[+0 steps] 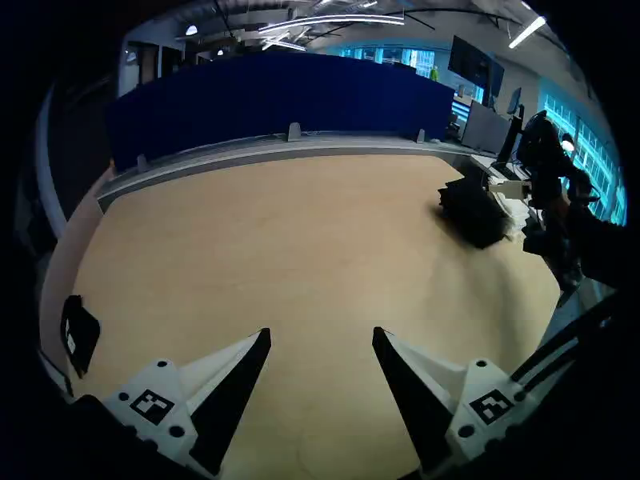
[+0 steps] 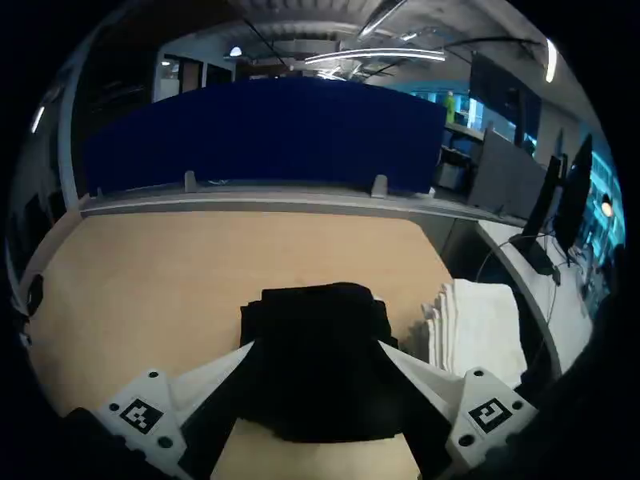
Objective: Fold towel
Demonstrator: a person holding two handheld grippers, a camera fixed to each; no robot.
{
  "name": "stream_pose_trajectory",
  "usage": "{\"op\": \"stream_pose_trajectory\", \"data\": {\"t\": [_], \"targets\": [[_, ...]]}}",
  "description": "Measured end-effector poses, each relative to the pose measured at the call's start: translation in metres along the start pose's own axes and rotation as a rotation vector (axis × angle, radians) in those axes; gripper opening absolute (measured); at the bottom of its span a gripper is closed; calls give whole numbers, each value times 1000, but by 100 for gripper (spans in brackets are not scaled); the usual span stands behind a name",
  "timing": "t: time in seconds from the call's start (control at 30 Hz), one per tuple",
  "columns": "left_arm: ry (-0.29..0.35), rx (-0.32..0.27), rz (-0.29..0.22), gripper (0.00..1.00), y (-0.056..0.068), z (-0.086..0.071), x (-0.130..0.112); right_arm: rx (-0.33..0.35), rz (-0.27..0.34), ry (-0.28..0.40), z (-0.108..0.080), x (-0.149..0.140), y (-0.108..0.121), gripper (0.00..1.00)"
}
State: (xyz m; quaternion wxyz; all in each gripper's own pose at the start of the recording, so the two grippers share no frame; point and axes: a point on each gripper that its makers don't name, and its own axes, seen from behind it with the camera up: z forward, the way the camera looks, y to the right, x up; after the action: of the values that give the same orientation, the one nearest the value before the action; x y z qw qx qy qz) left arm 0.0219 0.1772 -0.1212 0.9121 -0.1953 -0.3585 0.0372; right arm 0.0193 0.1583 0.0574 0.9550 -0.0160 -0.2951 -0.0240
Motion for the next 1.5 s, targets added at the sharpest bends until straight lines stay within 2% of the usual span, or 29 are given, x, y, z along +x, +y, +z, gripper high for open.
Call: {"op": "stream_pose_trajectory", "data": {"t": [0.27, 0.5, 0.6, 0.87, 1.0, 1.17, 1.27, 1.5], "targets": [[23, 4, -5, 94, -4, -4, 3, -4, 50, 135, -25, 22, -7, 100], [55, 5, -5, 94, -6, -5, 9, -21, 45, 327, -66, 55, -23, 100], [68, 7, -6, 94, -6, -4, 12, -23, 35, 373, -83, 61, -34, 100], [125, 14, -7, 94, -9, -7, 24, 5, 19, 390, -111, 63, -61, 100], [178, 37, -15, 94, -16, -10, 38, 18, 16, 394, -125, 64, -73, 100], [271, 81, -32, 94, -32, -17, 64, 33, 18, 398, -140, 65, -87, 100], [331, 116, -46, 94, -46, -23, 81, 46, 18, 398, -148, 66, -97, 100], [498, 180, -90, 94, -76, -47, 127, 99, 26, 426, -167, 73, -134, 100]]}}
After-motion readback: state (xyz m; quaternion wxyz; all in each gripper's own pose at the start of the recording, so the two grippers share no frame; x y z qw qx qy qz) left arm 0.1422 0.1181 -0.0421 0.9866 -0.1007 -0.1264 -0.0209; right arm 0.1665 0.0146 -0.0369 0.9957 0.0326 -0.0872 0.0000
